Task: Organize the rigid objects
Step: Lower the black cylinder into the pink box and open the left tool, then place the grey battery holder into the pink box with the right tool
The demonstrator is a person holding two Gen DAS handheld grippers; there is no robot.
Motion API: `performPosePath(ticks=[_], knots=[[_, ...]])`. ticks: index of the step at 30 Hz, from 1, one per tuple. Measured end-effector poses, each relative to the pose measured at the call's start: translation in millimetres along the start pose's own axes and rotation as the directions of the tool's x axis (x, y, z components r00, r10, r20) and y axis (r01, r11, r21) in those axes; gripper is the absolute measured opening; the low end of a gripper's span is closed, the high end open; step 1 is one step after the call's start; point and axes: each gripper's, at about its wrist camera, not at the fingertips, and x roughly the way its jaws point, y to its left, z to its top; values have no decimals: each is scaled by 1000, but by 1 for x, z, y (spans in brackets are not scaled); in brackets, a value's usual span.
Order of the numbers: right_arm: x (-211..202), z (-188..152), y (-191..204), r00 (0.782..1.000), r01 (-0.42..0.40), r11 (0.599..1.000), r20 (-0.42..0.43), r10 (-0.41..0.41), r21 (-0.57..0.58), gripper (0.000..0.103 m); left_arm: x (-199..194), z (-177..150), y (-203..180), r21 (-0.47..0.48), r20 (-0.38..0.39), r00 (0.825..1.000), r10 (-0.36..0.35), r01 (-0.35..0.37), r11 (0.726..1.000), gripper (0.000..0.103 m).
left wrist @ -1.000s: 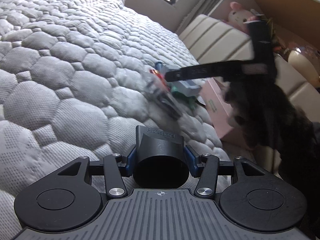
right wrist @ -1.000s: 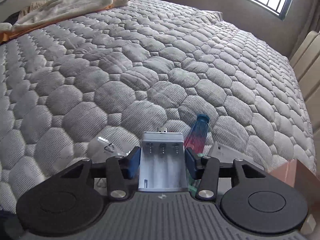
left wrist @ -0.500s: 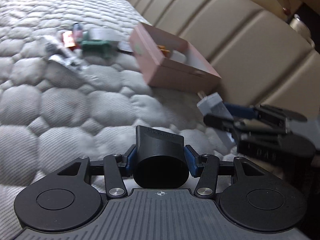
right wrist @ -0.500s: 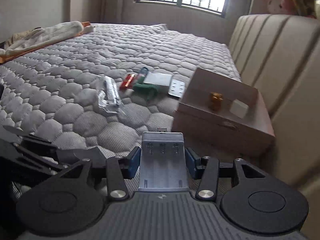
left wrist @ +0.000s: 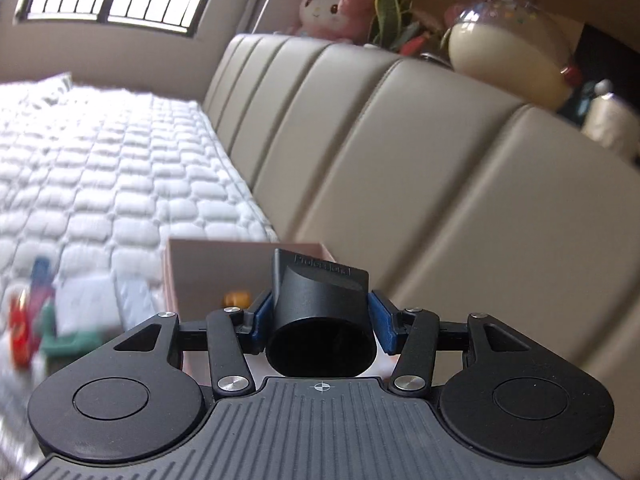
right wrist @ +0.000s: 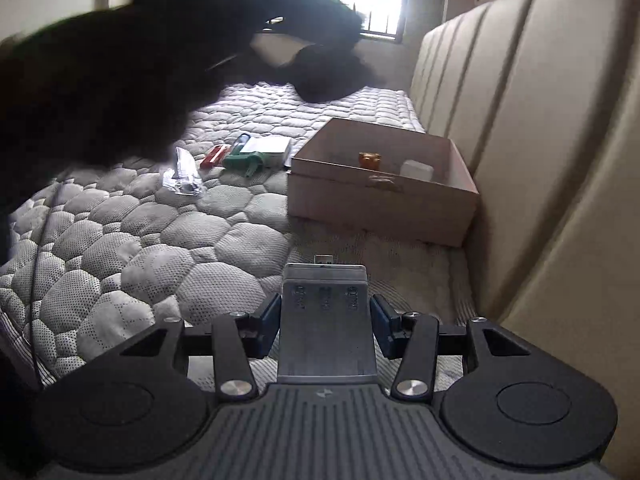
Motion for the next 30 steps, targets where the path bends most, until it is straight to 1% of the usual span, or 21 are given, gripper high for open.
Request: performPosePath(ticks=[2, 3, 5, 8, 12, 14, 16, 18, 20, 23, 25, 27, 30], knots=[[-4, -4, -4, 1000, 15, 1000, 6, -15, 3, 48, 28, -3, -3, 14, -61, 996, 71, -70, 997, 54], [-6, -6, -5, 1000, 21, 1000, 11, -21, 4, 48, 37, -8, -3, 13, -79, 993, 94, -93, 996, 53], [-9, -9, -10, 999, 29, 1000, 20, -29, 7, 48, 44, -16, -3, 14, -83, 991, 110, -109, 994, 53], [-10, -13, -18, 999, 33, 999, 21, -33, 19, 48, 38, -22, -3, 19, -63, 992, 108, -107, 994, 53], [-3, -15, -25, 999, 43, 998, -8, -43, 40, 48, 12, -27, 2, 17, -46, 995, 87, -86, 996, 53], [1, -15, -26, 999, 43, 998, -15, -42, 49, 48, -5, -34, 10, 14, -43, 997, 69, -68, 998, 53], [6, -14, -27, 999, 36, 998, -24, -35, 56, 48, -19, -42, 16, 17, -47, 997, 66, -66, 998, 53], [10, -11, -27, 999, 32, 998, -36, -30, 58, 48, -38, -56, 26, 7, -55, 996, 72, -72, 997, 53], [14, -5, -27, 998, 31, 998, -47, -29, 62, 48, -60, -72, 39, -22, -64, 995, 82, -83, 996, 53], [20, 10, -30, 999, 30, 997, -41, -28, 66, 48, -93, -95, 58, -70, -57, 993, 102, -106, 992, 53], [24, 31, -34, 998, 61, 997, -10, -60, 51, 48, -114, -106, 73, -110, -53, 991, 119, -124, 986, 53], [28, 58, -40, 994, 101, 994, 43, -104, 51, 48, -132, -115, 86, -148, -53, 990, 130, -137, 979, 53], [39, 110, -53, 981, 144, 984, 119, -156, 104, 48, -150, -128, 105, -194, -60, 986, 153, -161, 968, 53]])
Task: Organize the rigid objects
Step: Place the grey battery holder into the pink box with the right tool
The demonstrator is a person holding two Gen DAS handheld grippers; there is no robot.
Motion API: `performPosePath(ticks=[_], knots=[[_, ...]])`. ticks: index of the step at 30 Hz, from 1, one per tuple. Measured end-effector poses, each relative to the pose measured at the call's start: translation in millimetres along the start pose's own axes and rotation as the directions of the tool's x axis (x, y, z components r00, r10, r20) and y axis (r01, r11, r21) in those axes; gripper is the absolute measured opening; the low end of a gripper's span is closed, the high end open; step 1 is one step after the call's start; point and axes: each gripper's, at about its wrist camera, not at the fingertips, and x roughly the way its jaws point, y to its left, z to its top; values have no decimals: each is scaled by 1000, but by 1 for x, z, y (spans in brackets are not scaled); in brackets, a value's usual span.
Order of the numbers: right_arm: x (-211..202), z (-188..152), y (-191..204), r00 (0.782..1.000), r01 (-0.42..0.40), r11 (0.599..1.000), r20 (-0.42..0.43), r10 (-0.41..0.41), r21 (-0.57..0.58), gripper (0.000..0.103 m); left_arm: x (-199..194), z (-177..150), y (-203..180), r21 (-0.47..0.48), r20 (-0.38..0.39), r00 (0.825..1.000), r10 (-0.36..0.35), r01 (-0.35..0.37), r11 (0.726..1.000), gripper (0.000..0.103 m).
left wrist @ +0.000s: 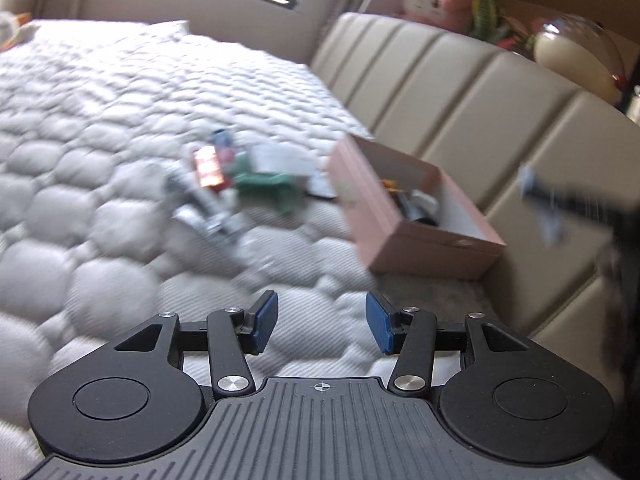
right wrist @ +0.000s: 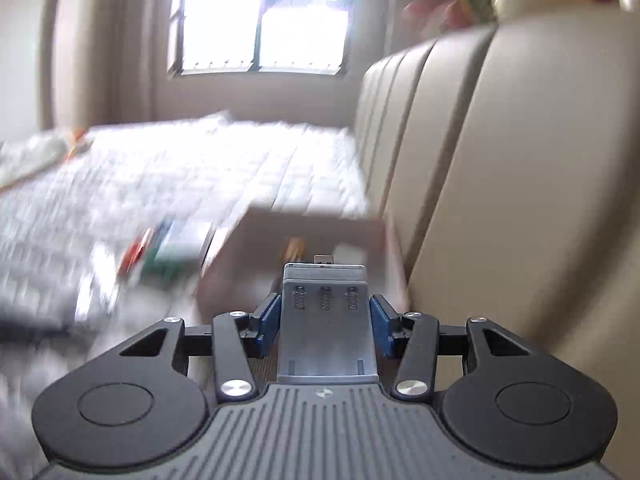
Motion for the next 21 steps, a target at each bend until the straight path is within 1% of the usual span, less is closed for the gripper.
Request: performPosePath(ticks=[1, 2, 4, 5, 7, 9, 11, 14, 16, 18, 21], knots=[[8, 15, -1, 1000, 11, 1000, 25, -11, 13, 50, -2, -2, 7, -16, -4, 1000, 9, -9, 1000, 53], [17, 27, -1, 999, 11, 1000, 40, -12, 23, 66, -5, -4, 13, -31, -8, 1000, 19, -19, 999, 53], [33, 45, -5, 999, 28, 997, 25, -29, 69, 87, -9, -6, 25, -52, -8, 999, 31, -31, 998, 53], [37, 47, -8, 999, 34, 994, 24, -37, 107, 87, -10, -7, 31, -61, -8, 999, 34, -35, 998, 53], [35, 46, -15, 1000, 16, 986, 11, -18, 165, 87, -11, -7, 41, -80, -6, 999, 46, -47, 996, 53], [26, 32, -16, 1000, -5, 981, 6, 4, 193, 87, -8, -7, 51, -102, -7, 998, 67, -67, 993, 53], [16, 12, -7, 1000, -10, 989, 2, 10, 146, 90, -5, -4, 57, -126, -1, 997, 76, -76, 989, 53], [5, -24, 23, 999, 44, 999, 4, -44, -24, 95, 2, 3, 58, -149, 12, 997, 78, -75, 986, 53], [-2, -49, 43, 999, 43, 991, 3, -43, -125, 97, 5, 11, 55, -141, 25, 996, 82, -78, 987, 53], [-5, -67, 56, 1000, 13, 987, -26, -17, -159, 97, 8, 23, 54, -138, 45, 995, 92, -85, 987, 53], [-5, -85, 64, 996, -43, 990, -83, 32, -135, 97, 18, 42, 55, -154, 57, 992, 109, -99, 983, 53]])
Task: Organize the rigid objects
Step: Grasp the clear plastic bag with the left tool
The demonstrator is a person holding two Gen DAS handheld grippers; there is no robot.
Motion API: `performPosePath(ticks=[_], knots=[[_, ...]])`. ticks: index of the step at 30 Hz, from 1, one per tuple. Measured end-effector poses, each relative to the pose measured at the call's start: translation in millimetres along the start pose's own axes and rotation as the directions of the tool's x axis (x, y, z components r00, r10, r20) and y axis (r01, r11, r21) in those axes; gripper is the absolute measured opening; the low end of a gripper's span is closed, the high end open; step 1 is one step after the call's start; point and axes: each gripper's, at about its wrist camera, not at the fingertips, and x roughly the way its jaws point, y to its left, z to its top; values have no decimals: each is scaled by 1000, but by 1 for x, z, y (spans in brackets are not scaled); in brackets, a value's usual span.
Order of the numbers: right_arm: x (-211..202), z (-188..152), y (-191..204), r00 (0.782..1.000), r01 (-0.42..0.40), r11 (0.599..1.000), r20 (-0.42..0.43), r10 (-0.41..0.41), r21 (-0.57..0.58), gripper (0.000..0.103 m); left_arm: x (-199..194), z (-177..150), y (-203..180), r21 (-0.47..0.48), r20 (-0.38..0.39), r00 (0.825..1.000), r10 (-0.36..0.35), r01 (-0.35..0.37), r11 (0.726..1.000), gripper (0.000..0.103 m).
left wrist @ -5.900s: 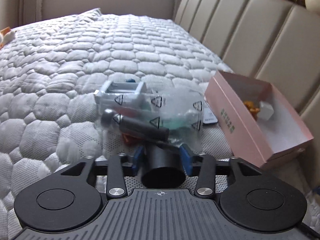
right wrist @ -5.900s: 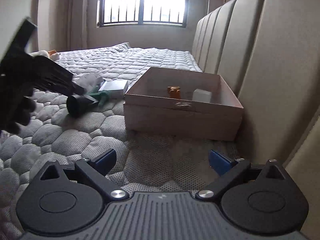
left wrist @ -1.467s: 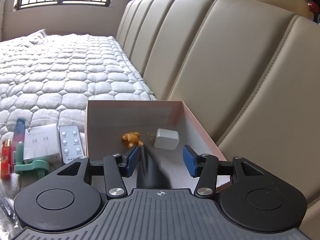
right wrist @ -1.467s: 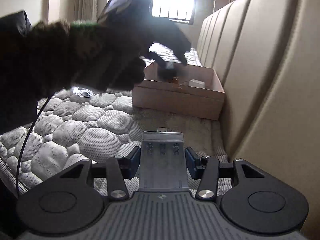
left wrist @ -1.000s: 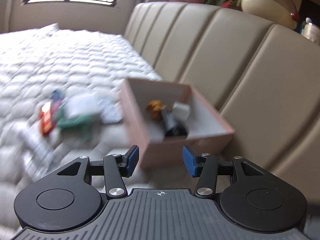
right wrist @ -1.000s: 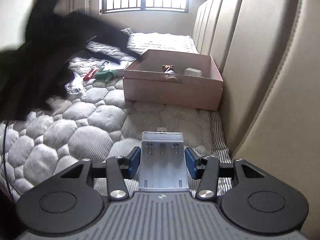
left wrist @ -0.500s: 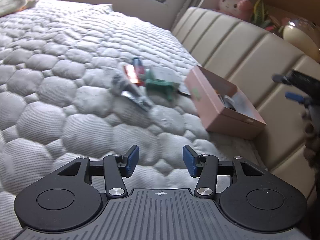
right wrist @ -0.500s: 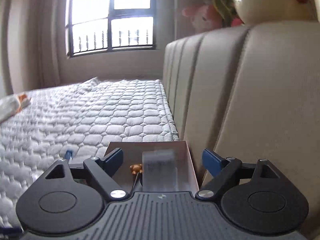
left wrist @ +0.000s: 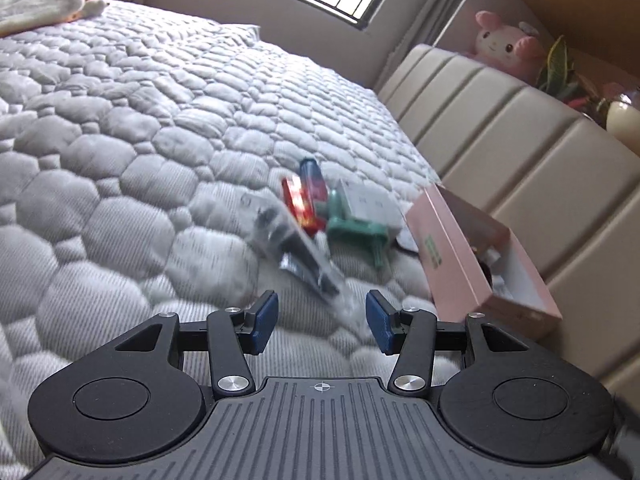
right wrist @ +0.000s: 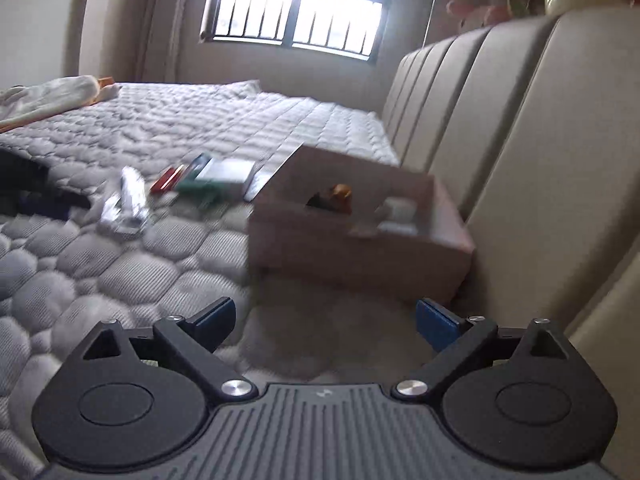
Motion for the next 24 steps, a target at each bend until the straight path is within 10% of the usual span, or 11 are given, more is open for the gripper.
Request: performPosePath(ticks=[6, 16, 24], knots=[[7, -22, 13, 997, -53, 999, -64, 53, 3, 97, 47, 31, -4, -42, -37, 998, 44, -45, 998, 53], [21, -40, 0, 974, -160, 977, -141, 179, 141, 103, 101, 42, -19, 142, -13, 959, 284, -279, 950, 53], [23, -45, -12, 963, -207, 954, -124, 237, 216, 103, 105, 37, -21, 231, 11, 956, 294, -289, 929, 46]])
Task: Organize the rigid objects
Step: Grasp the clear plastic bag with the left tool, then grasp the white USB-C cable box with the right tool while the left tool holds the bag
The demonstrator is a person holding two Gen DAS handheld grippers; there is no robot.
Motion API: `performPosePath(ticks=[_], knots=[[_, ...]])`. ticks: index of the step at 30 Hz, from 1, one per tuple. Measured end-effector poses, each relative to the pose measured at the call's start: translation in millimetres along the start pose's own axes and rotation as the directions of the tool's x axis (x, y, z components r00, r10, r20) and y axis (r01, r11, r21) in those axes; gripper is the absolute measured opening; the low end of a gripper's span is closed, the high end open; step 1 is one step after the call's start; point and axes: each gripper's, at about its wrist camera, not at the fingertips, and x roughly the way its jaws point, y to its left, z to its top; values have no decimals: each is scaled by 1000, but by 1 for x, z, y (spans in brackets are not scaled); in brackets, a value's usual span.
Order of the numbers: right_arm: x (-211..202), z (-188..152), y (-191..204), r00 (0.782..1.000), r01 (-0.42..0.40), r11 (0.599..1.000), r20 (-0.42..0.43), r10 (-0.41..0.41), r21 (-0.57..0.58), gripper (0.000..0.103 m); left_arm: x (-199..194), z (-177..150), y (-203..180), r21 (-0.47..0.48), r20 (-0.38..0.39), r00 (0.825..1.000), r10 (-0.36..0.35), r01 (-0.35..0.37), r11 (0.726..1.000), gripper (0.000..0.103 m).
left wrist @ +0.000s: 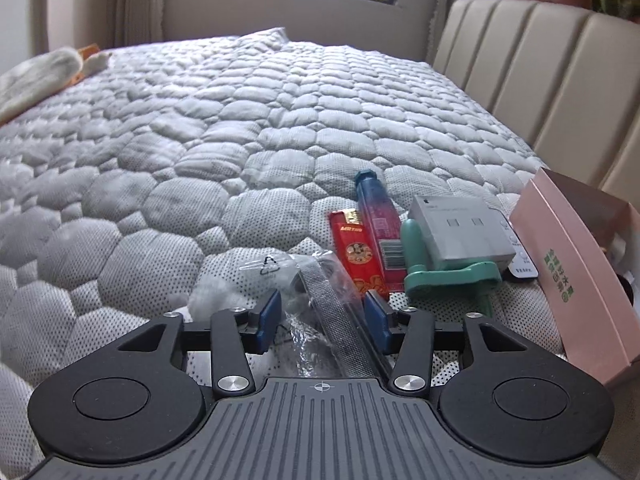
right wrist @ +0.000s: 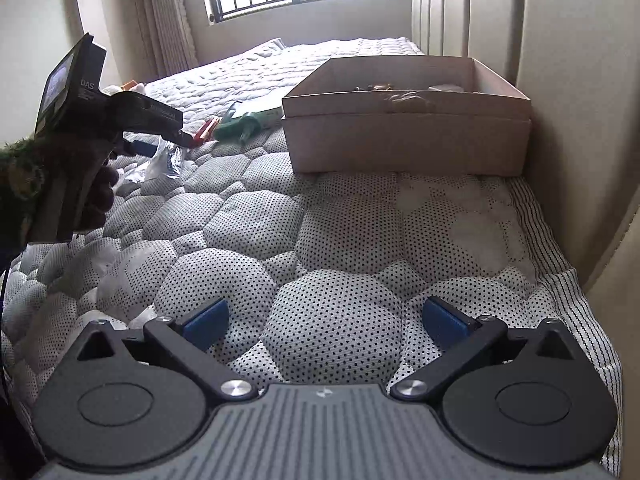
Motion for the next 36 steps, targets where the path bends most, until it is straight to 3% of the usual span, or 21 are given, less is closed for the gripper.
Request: performPosePath(ticks=[4, 6, 12, 19, 21, 26, 31, 33, 36], knots=[[2, 1, 9, 999, 24, 997, -25, -26, -71, 103, -3, 0, -6, 53, 5, 1000, -23, 23, 998, 33], [2, 1, 11, 999, 27, 995, -23, -29, -91, 103, -8, -1, -1, 41, -2, 996, -85, 85, 996, 27], [-6, 9, 6, 1000, -11, 997, -12, 10, -77, 103, -50, -31, 6, 99, -10, 970, -243, 242, 965, 25], [-9, 65, 40, 994, 22, 993, 105, -10, -116, 102, -103, -79, 42, -21, 15, 934, -356, 356, 934, 25], [-1, 84, 57, 992, 16, 992, 123, 0, -127, 93, -113, -88, 56, -69, 28, 928, -371, 372, 926, 25], [43, 131, 100, 995, -48, 988, 85, 61, -146, 91, -132, -99, 89, -161, 80, 921, -381, 389, 907, 25], [101, 166, 137, 995, 39, 979, 93, -21, -198, 90, -136, -108, 114, -229, 101, 910, -402, 414, 881, 25], [124, 182, 149, 996, 60, 965, 75, -43, -254, 81, -135, -108, 121, -233, 99, 909, -404, 416, 879, 25], [156, 209, 156, 995, 100, 952, 11, -101, -290, 77, -132, -110, 130, -247, 102, 902, -419, 431, 868, 25]])
